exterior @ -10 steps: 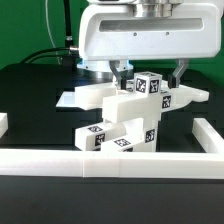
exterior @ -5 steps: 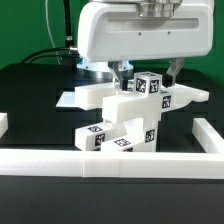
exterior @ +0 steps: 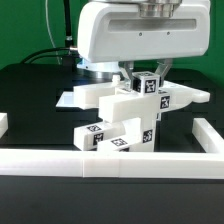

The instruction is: Assemble chair

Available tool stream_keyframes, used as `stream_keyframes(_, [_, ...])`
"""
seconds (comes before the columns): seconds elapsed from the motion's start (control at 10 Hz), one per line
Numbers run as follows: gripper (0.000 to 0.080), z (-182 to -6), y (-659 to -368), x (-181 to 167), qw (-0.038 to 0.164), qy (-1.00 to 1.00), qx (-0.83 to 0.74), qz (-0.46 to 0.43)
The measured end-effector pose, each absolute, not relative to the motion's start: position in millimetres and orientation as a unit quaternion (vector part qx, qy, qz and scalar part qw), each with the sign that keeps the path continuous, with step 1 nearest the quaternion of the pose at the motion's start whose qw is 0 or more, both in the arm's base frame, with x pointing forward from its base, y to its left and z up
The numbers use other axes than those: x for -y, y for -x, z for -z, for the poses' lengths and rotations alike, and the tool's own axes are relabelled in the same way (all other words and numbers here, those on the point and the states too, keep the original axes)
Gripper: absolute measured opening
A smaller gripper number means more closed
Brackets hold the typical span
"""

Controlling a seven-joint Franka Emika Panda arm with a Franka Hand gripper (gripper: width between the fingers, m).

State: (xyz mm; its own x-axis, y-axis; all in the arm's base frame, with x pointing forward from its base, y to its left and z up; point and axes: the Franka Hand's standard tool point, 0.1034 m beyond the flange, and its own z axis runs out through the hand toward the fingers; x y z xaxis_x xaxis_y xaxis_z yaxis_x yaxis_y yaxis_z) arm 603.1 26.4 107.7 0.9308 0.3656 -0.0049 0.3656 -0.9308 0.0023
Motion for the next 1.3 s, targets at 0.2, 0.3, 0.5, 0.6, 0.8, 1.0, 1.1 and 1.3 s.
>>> stream_keyframes(0.2, [0.0266,-107.7,-603.1,-26.3,0.001,-0.986,-0.165,0.002])
stream_keyframes(0.3, [0.0266,-107.7,-603.1,-26.3,0.001,-0.992,-0.128,0.002])
stream_keyframes(0.5, [0.0266,-107.7,-603.1,-26.9,0.0,-0.999,-0.049,0.002])
stream_keyframes(0.6, [0.0266,-107.7,-603.1,-26.9,0.001,-1.0,-0.01,0.002])
stream_keyframes(0.8, [0.0268,-107.7,-603.1,-27.2,0.0,-0.998,0.058,0.002])
stream_keyframes(1.0, [0.0268,-107.6,-603.1,-27.3,0.0,-0.993,0.12,0.002])
stream_keyframes(1.1, [0.0268,-107.6,-603.0,-27.4,0.0,-0.986,0.166,0.002])
stream_keyframes(1.3, [0.0268,-107.2,-602.6,-26.2,-0.007,-0.967,0.256,0.003])
